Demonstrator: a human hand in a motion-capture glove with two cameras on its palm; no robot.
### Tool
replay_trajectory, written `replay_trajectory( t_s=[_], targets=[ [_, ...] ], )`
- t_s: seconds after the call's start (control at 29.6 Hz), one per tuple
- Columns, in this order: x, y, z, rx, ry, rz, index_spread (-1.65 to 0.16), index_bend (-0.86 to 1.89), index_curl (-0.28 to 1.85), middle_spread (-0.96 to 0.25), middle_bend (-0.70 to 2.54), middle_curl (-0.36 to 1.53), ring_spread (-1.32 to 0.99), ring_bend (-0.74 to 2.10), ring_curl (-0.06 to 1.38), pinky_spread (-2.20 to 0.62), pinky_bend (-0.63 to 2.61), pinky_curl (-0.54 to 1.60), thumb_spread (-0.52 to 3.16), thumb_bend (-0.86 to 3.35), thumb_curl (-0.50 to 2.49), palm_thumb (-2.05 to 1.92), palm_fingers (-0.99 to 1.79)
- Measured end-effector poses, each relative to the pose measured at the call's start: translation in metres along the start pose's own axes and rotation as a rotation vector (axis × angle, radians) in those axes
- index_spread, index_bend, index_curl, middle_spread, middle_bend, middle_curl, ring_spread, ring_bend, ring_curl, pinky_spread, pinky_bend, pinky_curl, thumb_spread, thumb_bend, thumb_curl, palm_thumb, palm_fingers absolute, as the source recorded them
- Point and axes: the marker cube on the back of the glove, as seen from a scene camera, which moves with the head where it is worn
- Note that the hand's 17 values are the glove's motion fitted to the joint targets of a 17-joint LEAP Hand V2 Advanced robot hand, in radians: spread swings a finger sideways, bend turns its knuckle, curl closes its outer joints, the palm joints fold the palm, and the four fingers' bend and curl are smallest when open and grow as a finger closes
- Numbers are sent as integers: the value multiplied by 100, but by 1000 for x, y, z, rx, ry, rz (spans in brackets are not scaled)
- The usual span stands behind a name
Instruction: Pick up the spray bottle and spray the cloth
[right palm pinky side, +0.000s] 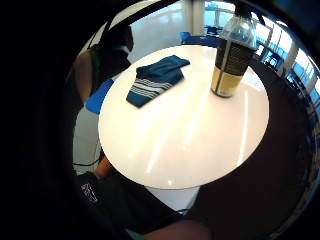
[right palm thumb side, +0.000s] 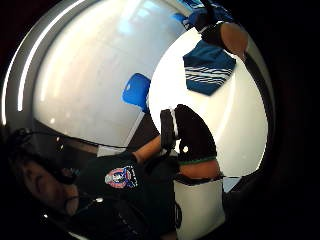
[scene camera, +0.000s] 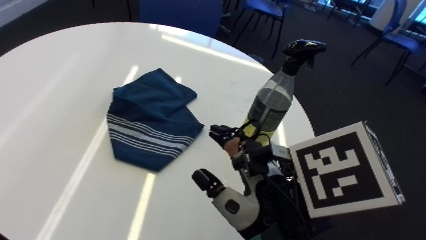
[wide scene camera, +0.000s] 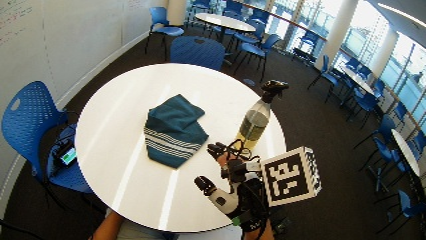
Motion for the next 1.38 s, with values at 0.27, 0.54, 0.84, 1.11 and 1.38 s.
replay_trajectory(
  t_s=[0.27,0.54,0.84,1.11,1.38],
  targets=[
    [6,-7,-7,59,-17,14,-40,15,34,-12,21,35,-7,31,32,16,20,31,121,0,36,61,72],
    [23,-22,-13,132,-40,79,-40,14,32,-12,19,35,-7,32,33,17,20,32,121,-1,37,62,75],
    [55,-40,-27,254,-77,206,-39,13,30,-11,19,36,-7,32,34,17,19,33,121,-2,38,62,76],
    [81,-52,-40,353,-118,314,-38,13,29,-11,19,36,-6,34,35,17,19,34,121,-2,38,62,77],
    [104,-63,-48,406,-118,391,-38,12,28,-10,20,37,-6,34,35,16,20,34,121,-1,38,62,78]
  ],
)
